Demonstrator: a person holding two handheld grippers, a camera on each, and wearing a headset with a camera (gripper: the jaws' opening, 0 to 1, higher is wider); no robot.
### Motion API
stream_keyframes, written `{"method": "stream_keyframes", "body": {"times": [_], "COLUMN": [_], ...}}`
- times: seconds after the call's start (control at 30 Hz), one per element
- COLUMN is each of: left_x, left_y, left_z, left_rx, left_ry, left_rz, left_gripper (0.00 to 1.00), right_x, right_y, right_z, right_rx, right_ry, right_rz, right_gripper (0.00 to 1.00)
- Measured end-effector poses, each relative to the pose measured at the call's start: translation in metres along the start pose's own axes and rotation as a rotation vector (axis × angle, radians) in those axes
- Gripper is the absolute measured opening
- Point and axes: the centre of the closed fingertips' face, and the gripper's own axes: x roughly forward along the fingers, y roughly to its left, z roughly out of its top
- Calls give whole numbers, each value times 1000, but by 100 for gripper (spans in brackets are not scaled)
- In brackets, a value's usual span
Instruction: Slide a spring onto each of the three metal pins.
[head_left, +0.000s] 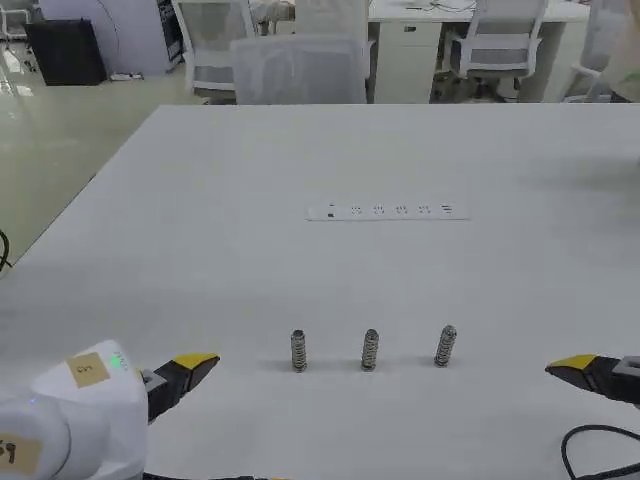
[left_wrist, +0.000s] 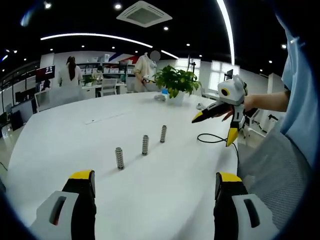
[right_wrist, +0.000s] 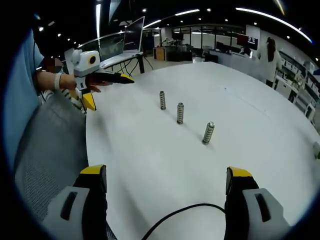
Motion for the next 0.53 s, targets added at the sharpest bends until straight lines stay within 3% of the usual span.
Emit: {"method": "stream_keyframes", "body": {"times": [0.1, 0.3, 0.53], "left_x": [-1, 0, -1], "left_y": [3, -3, -7], "left_z": [-3, 5, 3], "left_rx": [16, 8, 13], "left_ry": [19, -6, -1], "left_rz": [11, 21, 15], "left_gripper": [97, 97, 97], "right_x": [-7, -20, -25], "right_y": [0, 2, 8], "right_z": [-2, -11, -19], "right_rx": [19, 18, 30], "right_ry": [-13, -4, 5], "right_rz": [-4, -21, -27], "right_gripper": [98, 98, 98]}}
